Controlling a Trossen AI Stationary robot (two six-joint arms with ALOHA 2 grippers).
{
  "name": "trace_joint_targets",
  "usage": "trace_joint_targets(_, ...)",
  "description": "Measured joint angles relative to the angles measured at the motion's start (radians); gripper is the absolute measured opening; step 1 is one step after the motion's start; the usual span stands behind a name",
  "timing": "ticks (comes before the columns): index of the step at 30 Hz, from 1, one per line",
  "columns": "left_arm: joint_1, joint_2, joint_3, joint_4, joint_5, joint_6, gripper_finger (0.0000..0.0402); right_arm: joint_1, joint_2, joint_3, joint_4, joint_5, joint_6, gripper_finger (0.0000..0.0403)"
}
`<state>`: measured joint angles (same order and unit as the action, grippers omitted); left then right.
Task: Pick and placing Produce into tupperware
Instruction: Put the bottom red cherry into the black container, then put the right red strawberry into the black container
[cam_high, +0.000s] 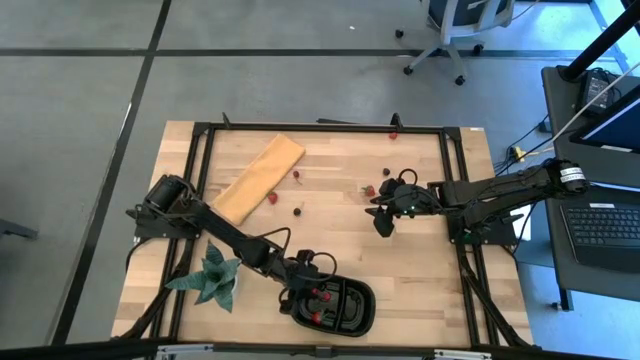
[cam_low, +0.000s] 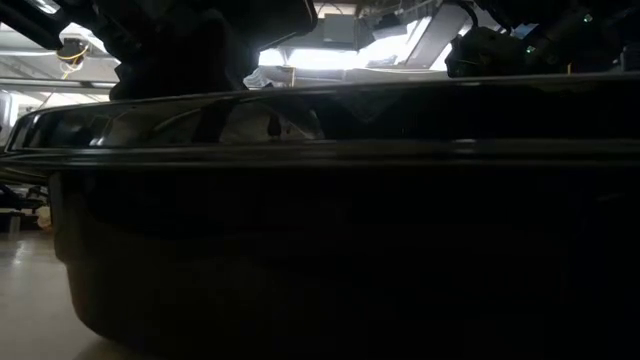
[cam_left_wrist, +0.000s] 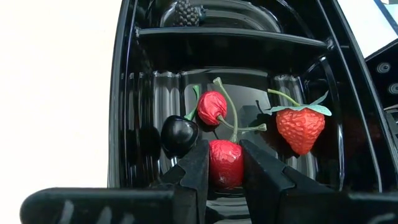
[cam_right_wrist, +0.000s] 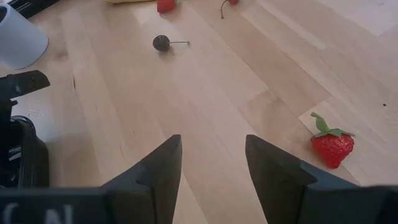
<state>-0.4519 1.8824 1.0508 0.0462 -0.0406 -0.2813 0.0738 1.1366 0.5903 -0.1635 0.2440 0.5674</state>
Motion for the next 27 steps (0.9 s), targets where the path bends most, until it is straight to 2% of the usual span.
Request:
trace_joint_targets(4,0.001,0.0,0.0,0.0,0.0,-0.001,0.0083,0.0,0.0,0.0,0.0,0.0,0.0,0.0181)
trace_joint_targets(16,0.028,0.0,0.0,0.003,0.001,-0.031,0.017,0.0,0.0,0.0,0.001,0.0,0.0,0.0181)
trace_joint_targets(21,0.028,-0.008,0.0,0.025,0.013,-0.03,0.0177,0.0,0.0,0.0,0.001,0.0,0.0,0.0181)
trace_joint_targets(27,0.033,-0.086,0.0,0.097,0.068,-0.026,0.0178,0.0,0.0,0.0,0.001,0.0,0.0,0.0181)
